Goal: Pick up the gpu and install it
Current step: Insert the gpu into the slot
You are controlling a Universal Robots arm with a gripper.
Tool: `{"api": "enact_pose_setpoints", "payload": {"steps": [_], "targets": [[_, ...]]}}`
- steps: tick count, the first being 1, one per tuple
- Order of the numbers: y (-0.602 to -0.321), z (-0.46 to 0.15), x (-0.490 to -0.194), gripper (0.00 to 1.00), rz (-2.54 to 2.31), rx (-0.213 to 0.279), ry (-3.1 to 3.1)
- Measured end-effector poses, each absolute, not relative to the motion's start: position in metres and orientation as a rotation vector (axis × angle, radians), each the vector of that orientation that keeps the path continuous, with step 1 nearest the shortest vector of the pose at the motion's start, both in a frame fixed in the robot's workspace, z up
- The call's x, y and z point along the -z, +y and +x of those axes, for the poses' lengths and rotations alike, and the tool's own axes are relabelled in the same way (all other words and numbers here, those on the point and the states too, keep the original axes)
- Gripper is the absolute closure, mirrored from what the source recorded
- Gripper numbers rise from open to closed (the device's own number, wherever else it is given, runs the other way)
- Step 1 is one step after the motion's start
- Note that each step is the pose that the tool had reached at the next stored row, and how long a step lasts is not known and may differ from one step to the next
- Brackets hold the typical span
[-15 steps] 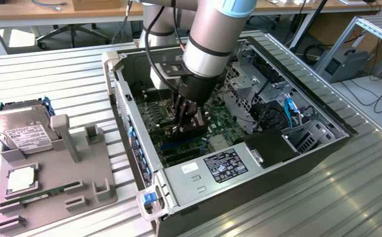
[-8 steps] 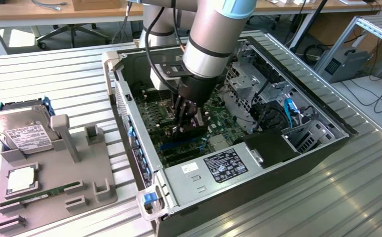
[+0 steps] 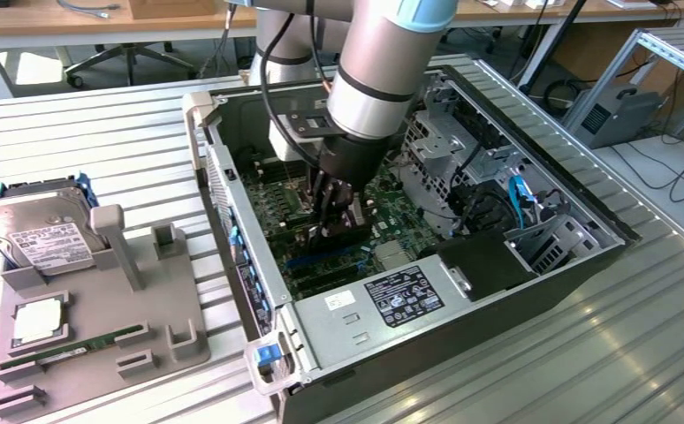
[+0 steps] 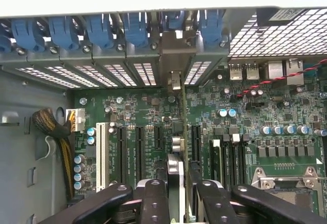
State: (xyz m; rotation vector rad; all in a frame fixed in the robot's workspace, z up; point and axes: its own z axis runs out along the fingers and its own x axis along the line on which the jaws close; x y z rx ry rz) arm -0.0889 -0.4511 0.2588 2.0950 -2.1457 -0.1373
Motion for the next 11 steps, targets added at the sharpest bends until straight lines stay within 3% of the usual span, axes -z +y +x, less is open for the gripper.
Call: {"api": "enact_pose_setpoints", "payload": {"steps": [11], "targets": [[-0.4484, -0.0889, -0.2561, 0.73, 2.087, 0.122, -2.140]]}}
